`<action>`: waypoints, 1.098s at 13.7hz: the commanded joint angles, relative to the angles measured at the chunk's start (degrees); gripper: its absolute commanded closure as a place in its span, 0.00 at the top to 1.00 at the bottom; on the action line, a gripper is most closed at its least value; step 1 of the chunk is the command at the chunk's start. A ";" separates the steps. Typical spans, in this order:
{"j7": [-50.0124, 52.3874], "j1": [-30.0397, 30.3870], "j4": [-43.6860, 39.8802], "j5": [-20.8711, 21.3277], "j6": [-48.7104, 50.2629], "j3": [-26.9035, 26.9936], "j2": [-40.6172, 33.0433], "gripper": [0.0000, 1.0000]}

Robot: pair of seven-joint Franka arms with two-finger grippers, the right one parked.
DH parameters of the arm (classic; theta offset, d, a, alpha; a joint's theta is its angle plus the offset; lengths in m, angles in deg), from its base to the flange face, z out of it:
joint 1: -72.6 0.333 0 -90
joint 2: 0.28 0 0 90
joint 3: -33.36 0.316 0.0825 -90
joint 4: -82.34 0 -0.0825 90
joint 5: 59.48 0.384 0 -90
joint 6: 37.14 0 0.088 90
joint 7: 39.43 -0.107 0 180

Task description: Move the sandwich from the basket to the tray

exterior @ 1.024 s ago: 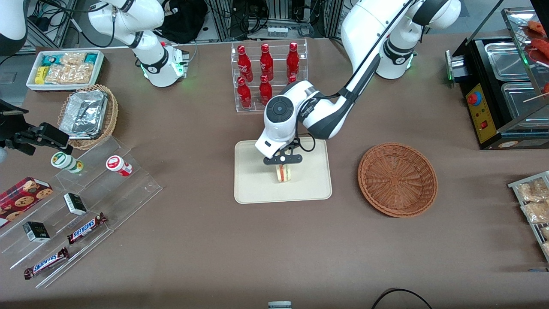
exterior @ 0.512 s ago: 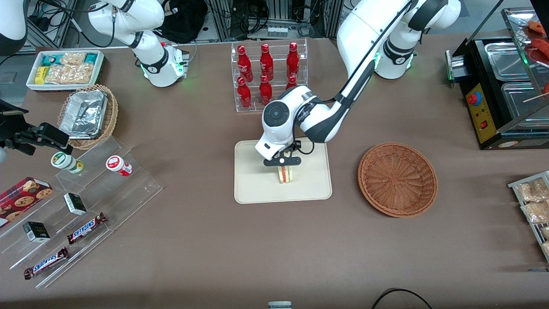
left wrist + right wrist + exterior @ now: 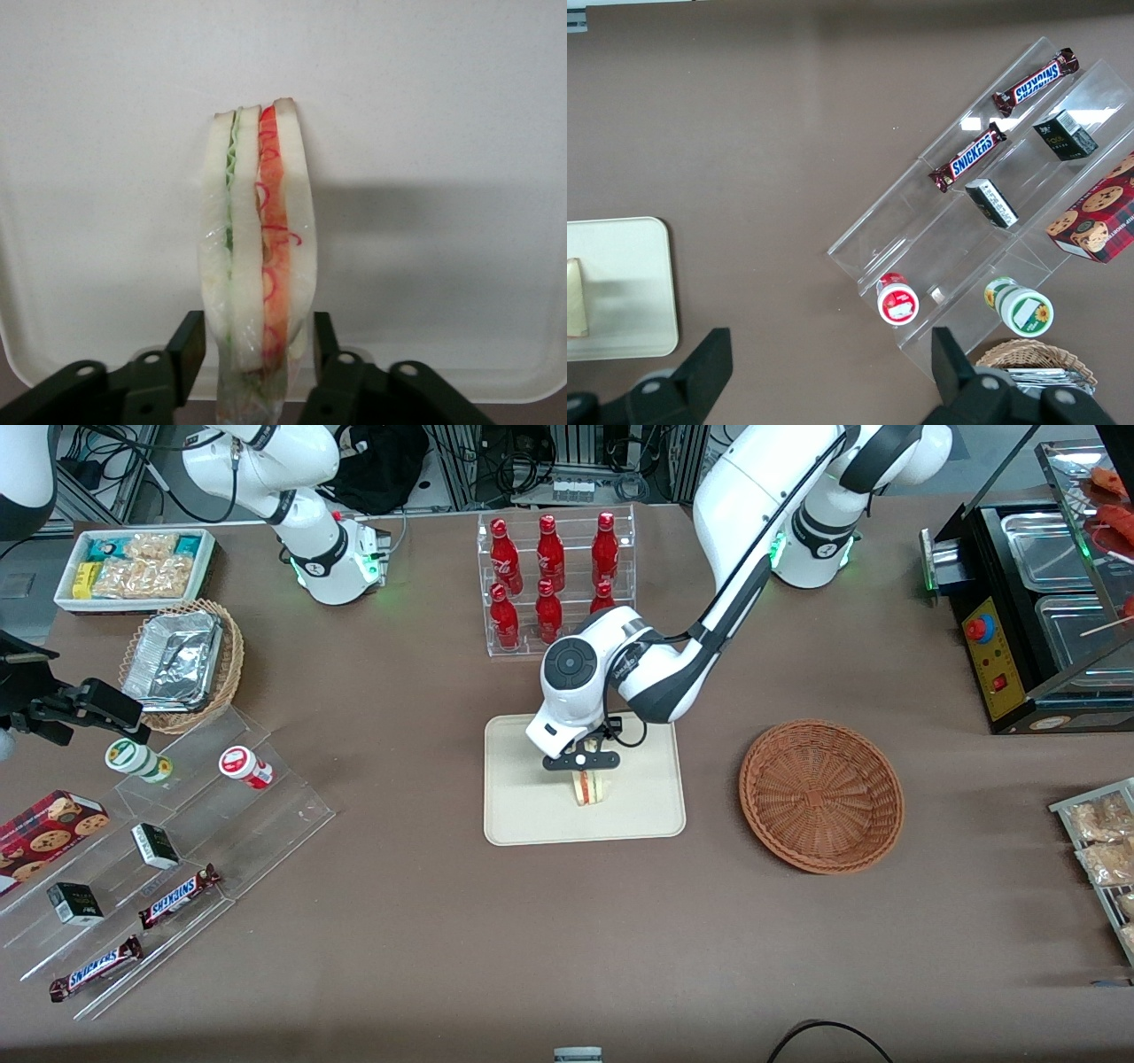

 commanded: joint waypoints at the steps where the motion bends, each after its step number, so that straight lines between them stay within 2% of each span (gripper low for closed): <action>1: 2.97 -0.23 -0.23 0.60 1.12 0.88 -3.77 1.00; 3: 7.54 -0.23 0.30 0.68 1.30 1.40 -7.11 1.00; 8: 12.83 -0.23 2.05 0.16 2.79 9.13 -17.13 1.00; 11: 12.05 1.78 1.97 0.16 12.42 12.04 -23.28 1.00; 15: 8.03 9.59 1.53 -0.37 22.27 11.95 -30.58 1.00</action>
